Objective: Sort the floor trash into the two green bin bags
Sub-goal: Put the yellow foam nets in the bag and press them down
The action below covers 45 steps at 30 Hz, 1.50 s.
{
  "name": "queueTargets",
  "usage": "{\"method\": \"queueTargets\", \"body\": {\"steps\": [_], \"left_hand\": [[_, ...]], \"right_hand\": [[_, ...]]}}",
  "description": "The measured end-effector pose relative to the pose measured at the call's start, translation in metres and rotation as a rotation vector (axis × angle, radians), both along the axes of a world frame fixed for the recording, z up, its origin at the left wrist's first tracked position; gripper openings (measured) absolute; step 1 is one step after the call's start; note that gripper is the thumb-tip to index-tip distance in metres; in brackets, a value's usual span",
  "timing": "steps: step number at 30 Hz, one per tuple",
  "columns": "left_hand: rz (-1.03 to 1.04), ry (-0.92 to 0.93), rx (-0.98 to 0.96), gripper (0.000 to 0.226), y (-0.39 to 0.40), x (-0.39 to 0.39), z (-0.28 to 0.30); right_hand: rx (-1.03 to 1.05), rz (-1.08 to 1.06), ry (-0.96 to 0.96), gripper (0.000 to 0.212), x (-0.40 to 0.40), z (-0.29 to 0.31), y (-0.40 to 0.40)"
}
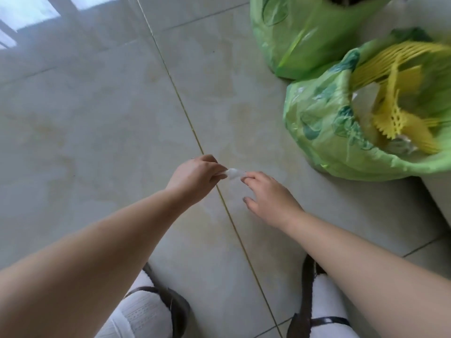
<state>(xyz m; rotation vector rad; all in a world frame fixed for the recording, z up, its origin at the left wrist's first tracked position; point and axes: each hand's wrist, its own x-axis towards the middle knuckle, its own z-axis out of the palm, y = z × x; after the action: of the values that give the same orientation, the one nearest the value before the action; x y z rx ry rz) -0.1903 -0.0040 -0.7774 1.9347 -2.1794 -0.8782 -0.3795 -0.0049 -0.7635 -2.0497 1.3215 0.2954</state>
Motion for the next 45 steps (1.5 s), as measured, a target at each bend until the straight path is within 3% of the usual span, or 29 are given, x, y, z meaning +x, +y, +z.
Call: {"method": "queueTargets", "body": {"steps": [5, 10, 15, 20, 25, 33, 36, 39, 45], "left_hand": [[-0.040, 0.124, -0.236, 0.021, -0.015, -0.033, 0.068], [0.080, 0.316, -0.399, 0.014, -0.033, -0.096, 0.160], [-0.065, 0.280, -0.403, 0.020, -0.047, -0.147, 0.250], [-0.253, 0.137, -0.448, 0.023, -0.055, -0.172, 0.301], [-0.403, 0.027, -0.495, 0.035, -0.073, -0.184, 0.287], [-0.430, -0.182, -0.503, 0.029, -0.131, -0.191, 0.167], [-0.468, -0.346, -0.398, 0.034, -0.147, -0.195, 0.137], [-0.523, -0.397, -0.294, 0.041, -0.162, -0.203, 0.128], [-0.517, -0.469, -0.104, 0.071, -0.160, -0.206, 0.149]], "right_hand": [[-0.149, -0.049, -0.056, 0.049, -0.044, 0.068, 0.005], [-0.358, -0.152, -0.057, 0.049, -0.099, 0.151, 0.009], [-0.551, -0.189, 0.051, 0.051, -0.148, 0.234, 0.010], [-0.580, -0.207, 0.141, 0.052, -0.174, 0.276, 0.012], [-0.508, -0.144, 0.266, 0.057, -0.185, 0.266, -0.007], [-0.329, -0.084, 0.381, 0.079, -0.195, 0.162, -0.080], [-0.282, -0.036, 0.399, 0.078, -0.200, 0.131, -0.097], [-0.255, -0.025, 0.375, 0.075, -0.201, 0.118, -0.105], [-0.143, -0.110, 0.260, 0.064, -0.213, 0.148, -0.096]]}}
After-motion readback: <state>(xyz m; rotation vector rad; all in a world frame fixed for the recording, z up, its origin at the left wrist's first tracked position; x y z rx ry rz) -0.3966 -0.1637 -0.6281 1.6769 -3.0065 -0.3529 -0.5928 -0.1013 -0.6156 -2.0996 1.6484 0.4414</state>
